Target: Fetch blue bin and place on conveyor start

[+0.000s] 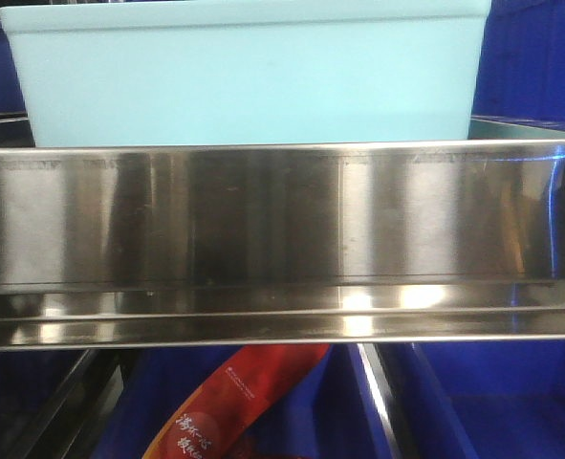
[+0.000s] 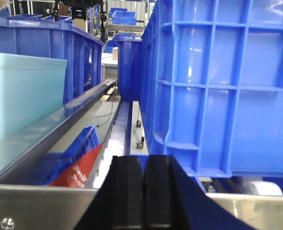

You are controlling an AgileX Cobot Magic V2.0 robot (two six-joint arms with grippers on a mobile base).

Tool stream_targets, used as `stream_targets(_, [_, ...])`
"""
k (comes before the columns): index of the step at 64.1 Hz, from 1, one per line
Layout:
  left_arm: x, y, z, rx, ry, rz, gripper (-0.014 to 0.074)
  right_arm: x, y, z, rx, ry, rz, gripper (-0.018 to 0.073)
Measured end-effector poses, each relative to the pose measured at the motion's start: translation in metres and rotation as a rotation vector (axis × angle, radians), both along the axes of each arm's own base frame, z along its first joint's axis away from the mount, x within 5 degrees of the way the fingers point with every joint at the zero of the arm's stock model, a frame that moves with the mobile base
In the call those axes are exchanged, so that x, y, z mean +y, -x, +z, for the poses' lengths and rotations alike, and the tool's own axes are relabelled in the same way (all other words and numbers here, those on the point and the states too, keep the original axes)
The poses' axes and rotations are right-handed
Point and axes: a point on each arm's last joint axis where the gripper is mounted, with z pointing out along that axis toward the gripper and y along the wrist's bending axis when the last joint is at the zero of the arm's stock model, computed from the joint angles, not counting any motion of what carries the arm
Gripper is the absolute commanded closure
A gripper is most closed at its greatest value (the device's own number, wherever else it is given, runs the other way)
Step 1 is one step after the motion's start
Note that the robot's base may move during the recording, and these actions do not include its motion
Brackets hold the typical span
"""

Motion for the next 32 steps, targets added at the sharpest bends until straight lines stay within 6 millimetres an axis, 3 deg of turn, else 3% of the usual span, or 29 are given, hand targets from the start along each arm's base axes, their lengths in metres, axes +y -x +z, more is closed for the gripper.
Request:
stream_targets(6, [0.0, 0.007, 0.019, 0.045, -0.005, -0.004, 0.0707, 0.0, 0.004, 0.014, 0.028, -0.003, -0.003, 0.0725])
stream_targets(19, [0.001, 0.02, 0.067, 0.072, -0.048, 0.009, 0.0707, 0.001, 0.023, 0.068, 0.022, -0.004, -0.009, 0.0725])
stream_targets(32, [0.001, 0.004, 0.108, 0.148, -0.06, 0.013, 0.0707, 0.001, 0.023, 0.105, 0.113, -0.015, -0.011, 0.0725])
